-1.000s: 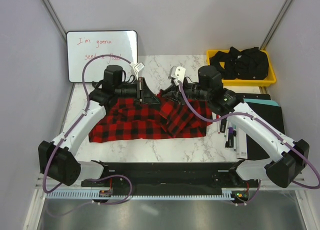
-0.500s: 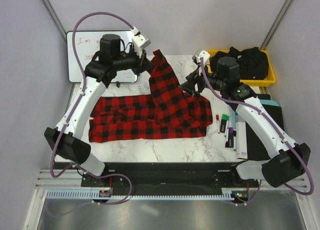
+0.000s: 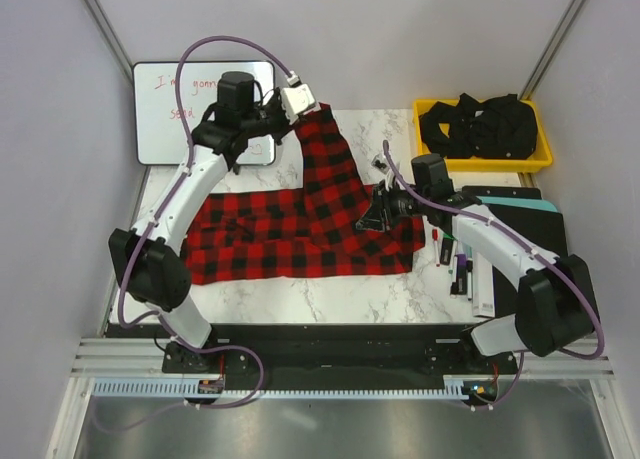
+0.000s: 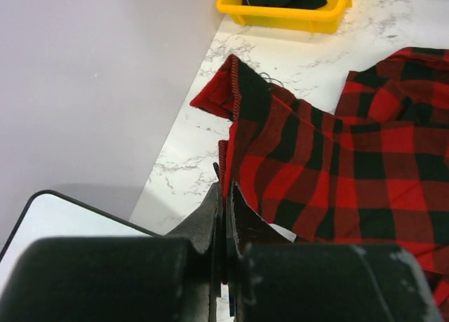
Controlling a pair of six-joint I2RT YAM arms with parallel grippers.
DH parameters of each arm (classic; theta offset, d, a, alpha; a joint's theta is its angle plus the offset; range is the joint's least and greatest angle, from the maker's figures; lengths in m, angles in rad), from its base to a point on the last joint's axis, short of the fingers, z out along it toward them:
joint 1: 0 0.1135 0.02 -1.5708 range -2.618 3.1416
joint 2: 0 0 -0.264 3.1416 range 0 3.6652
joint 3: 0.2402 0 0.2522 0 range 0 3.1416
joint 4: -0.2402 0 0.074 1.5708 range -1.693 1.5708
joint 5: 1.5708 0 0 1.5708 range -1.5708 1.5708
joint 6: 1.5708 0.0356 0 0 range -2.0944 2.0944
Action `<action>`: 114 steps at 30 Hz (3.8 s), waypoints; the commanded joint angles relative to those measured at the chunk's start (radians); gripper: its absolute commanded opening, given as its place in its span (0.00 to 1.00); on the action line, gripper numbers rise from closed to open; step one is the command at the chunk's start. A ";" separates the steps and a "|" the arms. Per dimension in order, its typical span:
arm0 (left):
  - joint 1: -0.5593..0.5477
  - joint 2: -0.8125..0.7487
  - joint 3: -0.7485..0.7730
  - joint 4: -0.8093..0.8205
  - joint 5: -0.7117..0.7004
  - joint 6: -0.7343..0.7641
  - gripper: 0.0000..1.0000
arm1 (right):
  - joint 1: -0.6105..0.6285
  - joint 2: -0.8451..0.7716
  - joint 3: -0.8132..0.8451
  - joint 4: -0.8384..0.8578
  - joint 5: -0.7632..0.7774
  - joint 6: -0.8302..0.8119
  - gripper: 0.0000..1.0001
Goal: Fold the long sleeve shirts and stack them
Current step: Fold the shirt
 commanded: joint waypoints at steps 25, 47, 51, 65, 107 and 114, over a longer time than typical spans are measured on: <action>0.116 -0.412 -0.655 -0.295 0.398 0.923 0.02 | 0.214 0.028 0.099 0.130 -0.051 -0.501 0.96; 0.116 -0.377 -0.640 -0.236 0.366 0.684 0.05 | 0.360 0.237 0.234 0.339 0.098 -0.378 0.00; 0.121 -0.386 -0.652 -0.161 0.268 0.403 0.21 | 0.360 0.241 0.236 0.351 0.132 -0.351 0.00; 0.325 -0.552 -0.498 -0.401 -0.030 -0.744 0.98 | 0.360 0.302 0.263 0.394 0.254 -0.243 0.00; 0.311 -0.210 -0.364 -0.343 0.172 -1.214 0.02 | 0.358 0.160 0.276 0.122 0.293 -0.299 0.72; 0.230 -0.061 -0.073 -0.425 0.204 -0.982 0.02 | 0.089 0.137 0.299 -0.183 0.207 -0.347 0.86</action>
